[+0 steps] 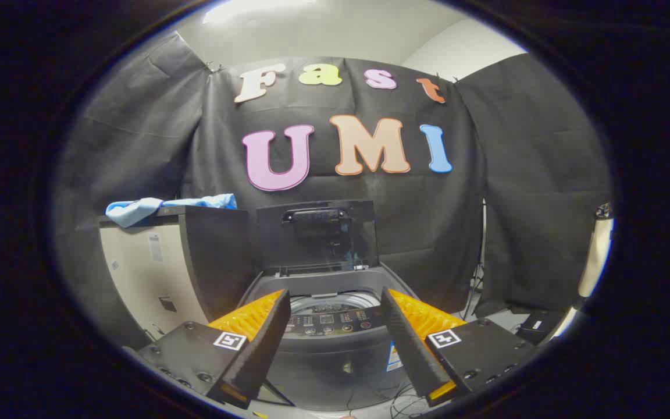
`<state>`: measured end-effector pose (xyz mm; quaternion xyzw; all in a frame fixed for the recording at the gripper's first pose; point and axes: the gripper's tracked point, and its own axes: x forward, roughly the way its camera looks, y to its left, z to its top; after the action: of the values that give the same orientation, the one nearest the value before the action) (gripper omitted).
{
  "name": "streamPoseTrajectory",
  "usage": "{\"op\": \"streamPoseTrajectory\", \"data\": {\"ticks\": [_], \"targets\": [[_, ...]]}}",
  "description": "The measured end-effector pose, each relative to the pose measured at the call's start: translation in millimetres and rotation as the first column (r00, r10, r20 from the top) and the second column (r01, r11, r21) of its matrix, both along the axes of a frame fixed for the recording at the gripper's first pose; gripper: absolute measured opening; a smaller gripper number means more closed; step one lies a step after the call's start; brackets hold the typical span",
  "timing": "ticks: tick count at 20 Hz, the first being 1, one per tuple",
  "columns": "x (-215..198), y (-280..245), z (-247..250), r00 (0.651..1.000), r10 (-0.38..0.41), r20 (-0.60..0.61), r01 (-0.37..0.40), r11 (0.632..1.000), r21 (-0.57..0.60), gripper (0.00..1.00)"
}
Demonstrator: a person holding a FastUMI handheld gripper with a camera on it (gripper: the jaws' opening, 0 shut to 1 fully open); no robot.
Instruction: Put the clothes into the washing machine and then close the washing machine lid.
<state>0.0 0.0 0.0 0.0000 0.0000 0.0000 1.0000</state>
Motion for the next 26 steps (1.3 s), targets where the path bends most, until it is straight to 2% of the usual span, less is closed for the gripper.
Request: {"op": "streamPoseTrajectory", "data": {"ticks": [17, 22, 26], "targets": [[2, 53, 8, 0.998, 0.066, -0.002, -0.066, 0.998, -0.011, 0.97], [4, 91, 31, 0.995, 0.099, -0.012, -0.099, 0.995, -0.001, 0.97], [16, 145, 79, 0.987, 0.162, 0.007, -0.162, 0.986, -0.041, 0.97]]}}
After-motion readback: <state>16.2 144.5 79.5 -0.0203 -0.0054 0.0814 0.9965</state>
